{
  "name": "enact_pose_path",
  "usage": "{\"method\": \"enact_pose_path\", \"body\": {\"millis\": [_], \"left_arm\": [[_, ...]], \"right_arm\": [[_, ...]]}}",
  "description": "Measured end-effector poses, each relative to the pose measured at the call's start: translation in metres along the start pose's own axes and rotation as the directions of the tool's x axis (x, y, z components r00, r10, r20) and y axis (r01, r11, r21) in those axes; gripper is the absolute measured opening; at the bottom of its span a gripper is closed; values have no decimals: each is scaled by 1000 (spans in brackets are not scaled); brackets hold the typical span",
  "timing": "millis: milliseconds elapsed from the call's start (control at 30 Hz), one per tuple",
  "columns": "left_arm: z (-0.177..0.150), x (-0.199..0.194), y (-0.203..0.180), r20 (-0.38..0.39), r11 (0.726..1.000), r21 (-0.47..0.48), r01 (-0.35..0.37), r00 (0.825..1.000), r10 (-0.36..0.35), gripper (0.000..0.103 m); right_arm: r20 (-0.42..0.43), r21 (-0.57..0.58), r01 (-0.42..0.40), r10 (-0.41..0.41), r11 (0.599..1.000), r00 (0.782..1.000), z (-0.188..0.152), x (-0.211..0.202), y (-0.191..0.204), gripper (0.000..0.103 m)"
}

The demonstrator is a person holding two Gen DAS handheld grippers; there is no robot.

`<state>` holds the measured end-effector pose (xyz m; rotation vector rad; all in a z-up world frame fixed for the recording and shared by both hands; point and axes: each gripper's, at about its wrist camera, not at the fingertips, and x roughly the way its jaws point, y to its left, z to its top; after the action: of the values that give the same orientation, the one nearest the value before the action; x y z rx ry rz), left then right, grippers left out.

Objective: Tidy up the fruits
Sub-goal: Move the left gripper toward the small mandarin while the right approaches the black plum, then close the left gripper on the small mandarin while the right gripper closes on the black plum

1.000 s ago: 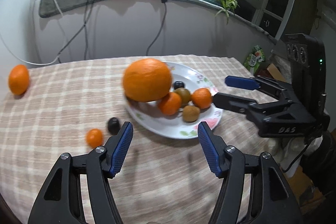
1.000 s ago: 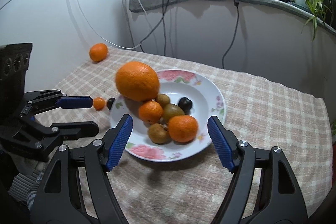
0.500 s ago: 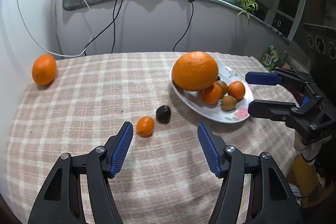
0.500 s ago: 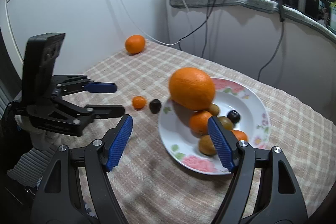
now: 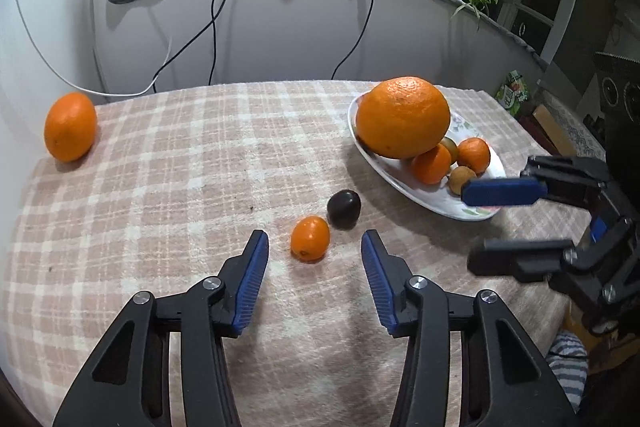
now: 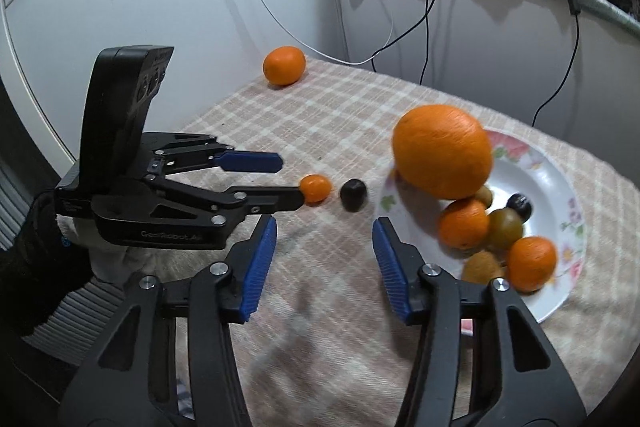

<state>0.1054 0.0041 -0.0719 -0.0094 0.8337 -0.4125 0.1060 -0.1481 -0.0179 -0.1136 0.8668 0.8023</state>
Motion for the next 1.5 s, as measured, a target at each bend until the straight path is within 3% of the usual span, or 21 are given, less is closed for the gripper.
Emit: {"method": "enact_pose_path", "body": {"millis": [433,567,700,833,1200,1400,1500], "left_arm": [[3,23,5,-64,995,86,46,997,-41,35],[6,30,6,-87,992,111,63,995,-53,22],[7,30,5,-83,989,135,58,995,-47,21],[8,28,18,-72,992,102,70,995,-63,21],[4,8,51,-10,995,42,94,996,-93,21],[4,5,57,15,991,23,133,991,-133,21],[4,2,59,24,990,18,141,990,-142,21]], "right_arm": [[0,178,7,-7,984,1000,-8,28,3,39],[-9,221,45,-44,974,999,-11,31,0,37],[-27,236,92,-88,967,996,-7,41,-1,37],[-47,236,129,-121,963,991,-2,53,3,35],[-80,175,352,-343,920,936,14,79,17,30],[-97,126,411,-401,903,911,24,94,23,29],[-102,118,422,-412,899,906,25,97,22,23]]}}
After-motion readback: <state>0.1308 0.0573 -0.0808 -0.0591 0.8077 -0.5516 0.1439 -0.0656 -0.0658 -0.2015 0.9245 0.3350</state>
